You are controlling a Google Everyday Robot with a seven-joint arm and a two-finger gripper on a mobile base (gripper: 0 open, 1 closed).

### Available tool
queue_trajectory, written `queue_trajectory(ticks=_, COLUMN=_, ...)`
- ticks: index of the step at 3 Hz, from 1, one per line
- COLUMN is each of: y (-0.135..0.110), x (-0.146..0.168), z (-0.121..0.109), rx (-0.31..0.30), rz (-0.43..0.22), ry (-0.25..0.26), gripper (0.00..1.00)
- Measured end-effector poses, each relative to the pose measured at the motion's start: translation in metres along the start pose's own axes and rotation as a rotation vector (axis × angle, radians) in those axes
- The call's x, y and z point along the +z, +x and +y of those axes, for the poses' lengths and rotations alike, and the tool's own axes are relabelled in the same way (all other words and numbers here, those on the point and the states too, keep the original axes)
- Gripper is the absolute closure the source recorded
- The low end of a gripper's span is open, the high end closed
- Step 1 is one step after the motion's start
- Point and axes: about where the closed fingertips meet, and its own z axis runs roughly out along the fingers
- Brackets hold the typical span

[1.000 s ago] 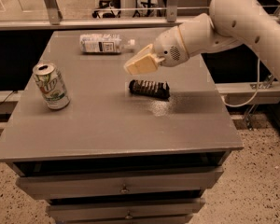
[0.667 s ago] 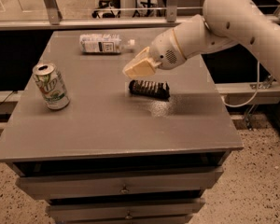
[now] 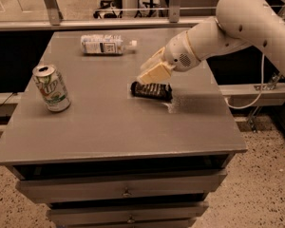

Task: Move rxbar chocolate near 7up can

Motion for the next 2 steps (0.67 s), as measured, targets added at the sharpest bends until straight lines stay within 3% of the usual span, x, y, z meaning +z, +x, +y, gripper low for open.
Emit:
queue_trajectory(ticks=1, y=0.018, x=0.000, z=-0.008, rx=0.016, rz=0.022, ry=0.003, gripper=0.01)
queue_trajectory(ticks=2, y=0.035, x=0.003, z=-0.008, rx=0.028, rz=0.048, ry=-0.003, gripper=0.00)
